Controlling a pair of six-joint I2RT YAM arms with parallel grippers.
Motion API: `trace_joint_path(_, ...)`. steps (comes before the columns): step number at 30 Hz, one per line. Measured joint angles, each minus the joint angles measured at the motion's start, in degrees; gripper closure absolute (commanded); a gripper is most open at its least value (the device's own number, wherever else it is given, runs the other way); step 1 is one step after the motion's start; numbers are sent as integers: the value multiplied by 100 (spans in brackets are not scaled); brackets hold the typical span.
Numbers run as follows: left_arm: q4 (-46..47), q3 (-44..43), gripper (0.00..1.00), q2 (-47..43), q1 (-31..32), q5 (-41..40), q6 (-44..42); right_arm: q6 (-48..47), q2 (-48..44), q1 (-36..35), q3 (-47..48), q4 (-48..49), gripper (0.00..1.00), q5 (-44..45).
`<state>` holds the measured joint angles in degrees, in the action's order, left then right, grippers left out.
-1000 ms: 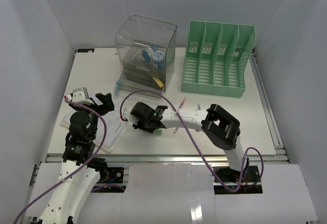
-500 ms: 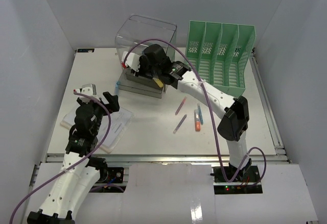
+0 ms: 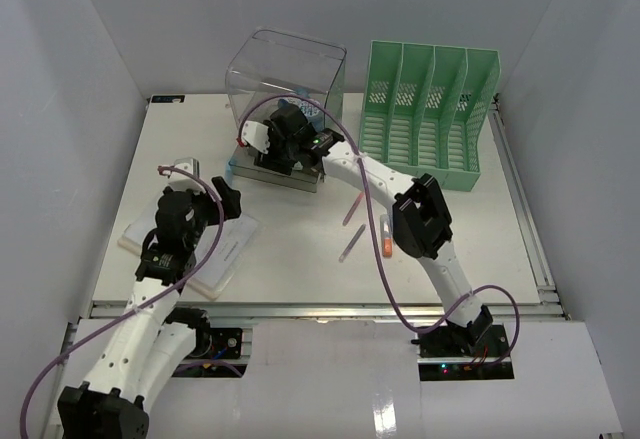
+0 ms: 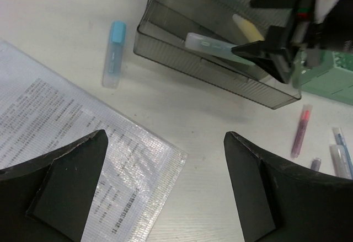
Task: Organize the desk
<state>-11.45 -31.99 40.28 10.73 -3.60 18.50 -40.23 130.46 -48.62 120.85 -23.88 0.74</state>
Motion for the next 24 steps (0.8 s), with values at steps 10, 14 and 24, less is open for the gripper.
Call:
trace_joint_path(10, 726, -210, 5, 2515, -2194, 2543, 343, -100, -1700, 313, -1096, -807, 20, -2453)
trace_joint_path(14, 821, -732, 8, 3727, -2261, 2972, 296, -590, -3540, 722, -2781, -914, 26, -4082)
trace_joint_path(24, 1184, -2358, 18, 5820, -2101, 2382, -229, -1802, -6027, 1790, -5854, -1347, 29, -6019)
